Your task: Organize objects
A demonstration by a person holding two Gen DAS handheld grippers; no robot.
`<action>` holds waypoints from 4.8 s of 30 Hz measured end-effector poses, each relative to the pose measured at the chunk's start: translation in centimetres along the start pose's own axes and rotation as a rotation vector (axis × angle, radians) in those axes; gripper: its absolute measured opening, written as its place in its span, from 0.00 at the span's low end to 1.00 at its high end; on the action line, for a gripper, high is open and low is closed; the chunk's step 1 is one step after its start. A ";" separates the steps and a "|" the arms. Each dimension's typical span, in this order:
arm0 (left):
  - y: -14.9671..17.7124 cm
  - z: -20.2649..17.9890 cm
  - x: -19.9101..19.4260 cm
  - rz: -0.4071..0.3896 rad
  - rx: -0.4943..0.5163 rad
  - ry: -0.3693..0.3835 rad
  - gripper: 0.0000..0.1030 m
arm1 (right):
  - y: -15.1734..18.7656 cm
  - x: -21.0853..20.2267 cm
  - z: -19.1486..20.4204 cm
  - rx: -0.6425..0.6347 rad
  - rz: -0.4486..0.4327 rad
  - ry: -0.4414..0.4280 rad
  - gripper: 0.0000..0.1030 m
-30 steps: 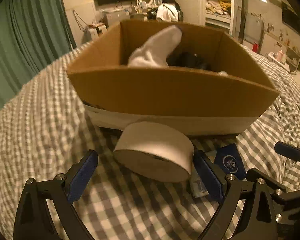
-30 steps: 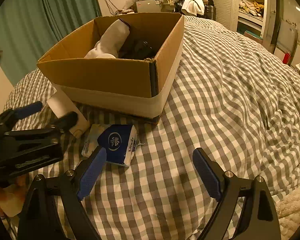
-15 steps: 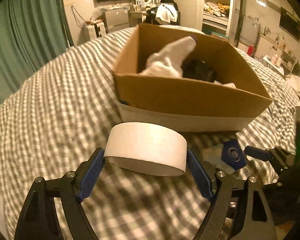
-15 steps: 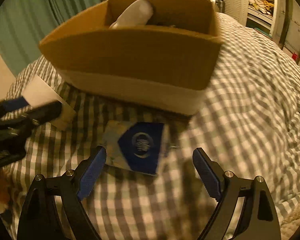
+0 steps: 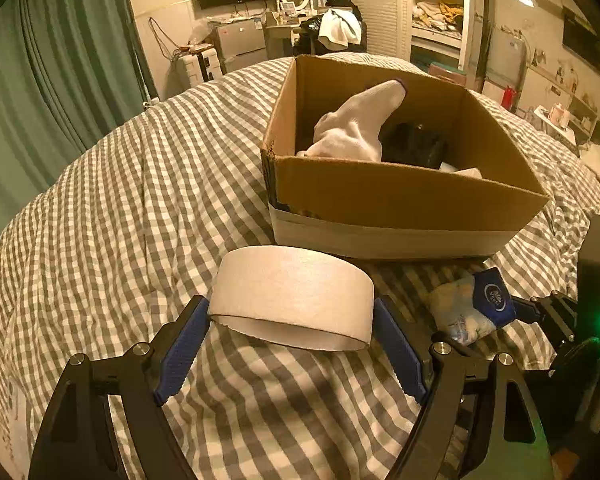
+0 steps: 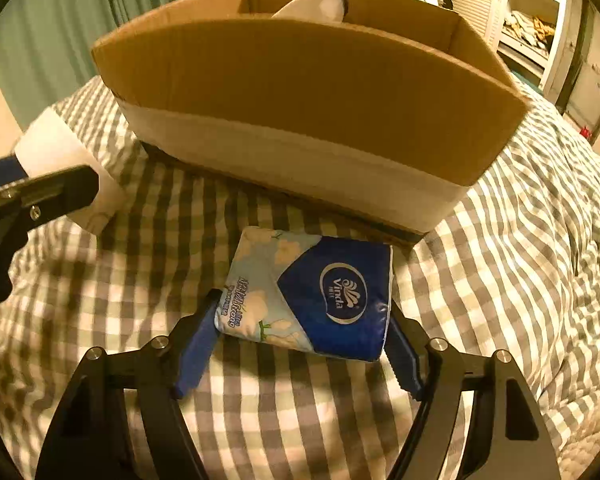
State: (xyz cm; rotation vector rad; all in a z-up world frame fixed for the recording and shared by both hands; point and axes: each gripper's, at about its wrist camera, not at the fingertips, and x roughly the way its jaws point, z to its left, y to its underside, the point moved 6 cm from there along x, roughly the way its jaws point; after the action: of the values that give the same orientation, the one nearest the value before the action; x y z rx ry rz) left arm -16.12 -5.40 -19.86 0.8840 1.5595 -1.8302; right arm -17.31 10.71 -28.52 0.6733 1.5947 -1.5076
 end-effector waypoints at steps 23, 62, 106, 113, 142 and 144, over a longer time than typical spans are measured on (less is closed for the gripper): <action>-0.7 -2.9 -9.0 -0.116 -0.027 -0.021 0.82 | 0.1 -11.7 -2.1 0.033 -0.206 -0.040 0.72; -17.3 -3.8 -0.6 -0.199 0.042 -0.001 0.82 | -17.8 -11.4 -7.2 0.053 -0.344 -0.078 0.72; -18.8 -2.2 -7.9 -0.322 0.033 -0.011 1.00 | -21.6 -16.5 -6.8 0.129 -0.421 -0.032 0.90; -18.3 -2.1 -13.2 -0.361 0.007 -0.017 1.00 | -20.5 -21.9 -6.2 0.104 -0.458 0.005 0.91; -9.2 -4.8 -25.3 -0.584 -0.103 -0.105 1.00 | -7.8 -32.5 -6.1 0.052 -0.624 0.045 0.96; -8.6 -5.0 -24.6 -0.574 -0.120 -0.092 1.00 | -6.8 -31.4 -6.4 0.070 -0.610 0.035 0.96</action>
State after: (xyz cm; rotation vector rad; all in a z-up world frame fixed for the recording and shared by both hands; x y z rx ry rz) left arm -7.01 1.00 4.27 0.3009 1.9771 -2.0852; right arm -7.89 20.80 1.20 0.2507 1.8824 -1.9975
